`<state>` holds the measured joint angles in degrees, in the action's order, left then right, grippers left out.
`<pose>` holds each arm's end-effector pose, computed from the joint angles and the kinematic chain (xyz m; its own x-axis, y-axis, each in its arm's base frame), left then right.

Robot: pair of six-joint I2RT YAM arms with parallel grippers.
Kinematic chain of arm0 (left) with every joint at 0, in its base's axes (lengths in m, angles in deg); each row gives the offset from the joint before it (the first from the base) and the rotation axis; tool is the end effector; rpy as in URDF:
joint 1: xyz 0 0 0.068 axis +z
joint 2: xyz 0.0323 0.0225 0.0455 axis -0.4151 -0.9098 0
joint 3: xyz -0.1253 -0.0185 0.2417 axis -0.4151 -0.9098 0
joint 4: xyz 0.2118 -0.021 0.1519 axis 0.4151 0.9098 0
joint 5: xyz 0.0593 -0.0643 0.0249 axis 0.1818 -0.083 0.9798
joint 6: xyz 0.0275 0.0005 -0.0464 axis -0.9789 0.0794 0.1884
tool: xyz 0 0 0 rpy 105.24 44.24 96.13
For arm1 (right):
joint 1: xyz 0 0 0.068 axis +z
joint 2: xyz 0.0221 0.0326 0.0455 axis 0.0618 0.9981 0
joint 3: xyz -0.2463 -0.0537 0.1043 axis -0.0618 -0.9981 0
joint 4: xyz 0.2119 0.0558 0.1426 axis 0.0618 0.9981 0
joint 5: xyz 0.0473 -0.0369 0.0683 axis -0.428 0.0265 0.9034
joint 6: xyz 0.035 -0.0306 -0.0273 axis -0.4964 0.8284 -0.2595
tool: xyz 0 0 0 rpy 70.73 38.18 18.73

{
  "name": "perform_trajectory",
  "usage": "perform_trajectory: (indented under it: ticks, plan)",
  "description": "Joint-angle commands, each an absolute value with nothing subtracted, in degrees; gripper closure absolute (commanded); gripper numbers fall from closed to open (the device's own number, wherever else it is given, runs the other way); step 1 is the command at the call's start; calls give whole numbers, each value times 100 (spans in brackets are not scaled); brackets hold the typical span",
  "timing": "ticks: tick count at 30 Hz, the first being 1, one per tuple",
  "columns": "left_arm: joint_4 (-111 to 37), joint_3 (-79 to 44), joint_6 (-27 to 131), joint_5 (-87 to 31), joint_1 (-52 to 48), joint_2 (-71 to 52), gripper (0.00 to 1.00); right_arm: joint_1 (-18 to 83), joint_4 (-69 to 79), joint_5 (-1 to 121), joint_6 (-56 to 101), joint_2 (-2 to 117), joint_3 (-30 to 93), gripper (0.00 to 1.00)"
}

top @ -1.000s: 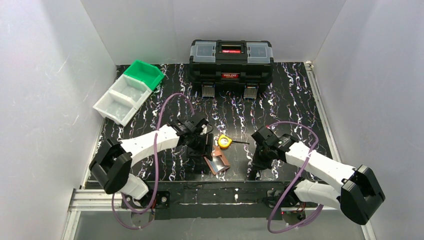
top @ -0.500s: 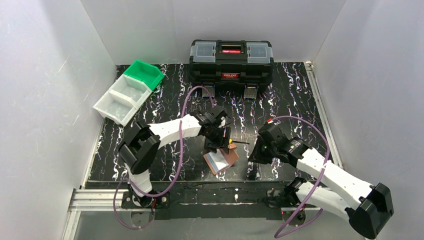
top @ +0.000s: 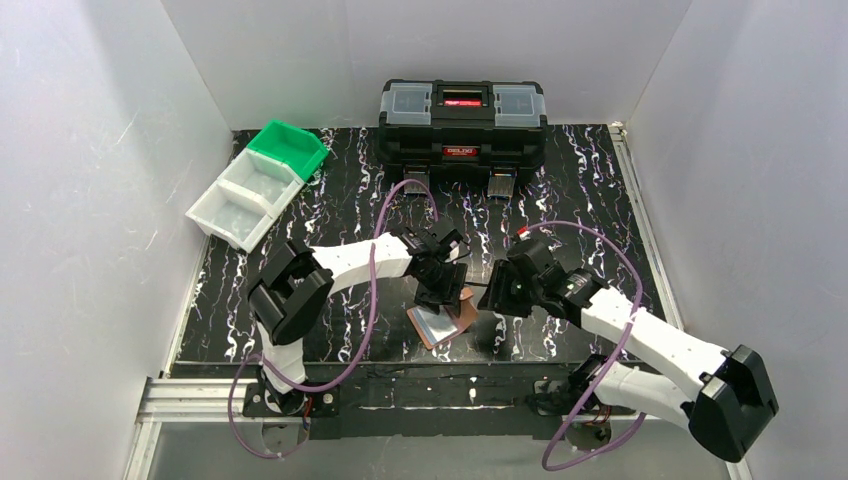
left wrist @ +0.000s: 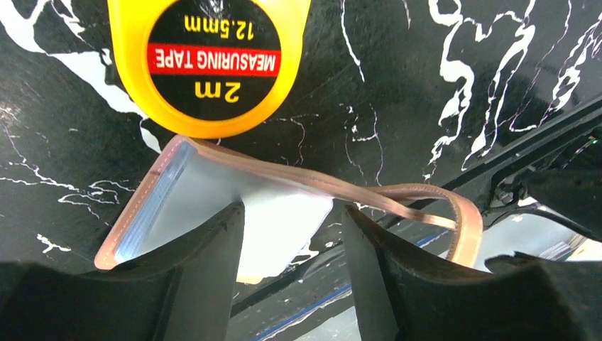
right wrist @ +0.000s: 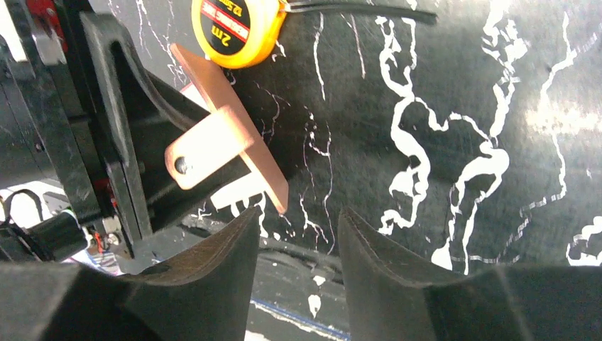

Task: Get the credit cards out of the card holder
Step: Open the card holder at the corner of the board.

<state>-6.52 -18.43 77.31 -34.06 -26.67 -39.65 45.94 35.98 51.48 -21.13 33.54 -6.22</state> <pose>0.2292 -0.2994 0.1800 -0.9401 0.2509 -0.2308 0.3316 0.8297 -0.4490 0.1458 0.1320 0.2266 -0.8736 0.2489 -0.4181 0.0187 0.8758 0.4823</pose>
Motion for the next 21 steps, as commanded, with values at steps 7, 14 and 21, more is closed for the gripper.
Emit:
perform_trajectory:
  ticks: [7, 14, 21]
  plan:
    - [-87, -1970, 7479, -3188, -2705, -3727, 48, 4608, 2249, 5550, -1263, 3780, -715, 46]
    - [-17, -1936, 7441, -3161, -2698, -3700, 48, 4664, 2104, 5699, -1256, 3957, -887, 53]
    - [36, -1869, 7389, -3149, -2703, -3660, 48, 4738, 2054, 5715, -1409, 4025, -1043, 65]
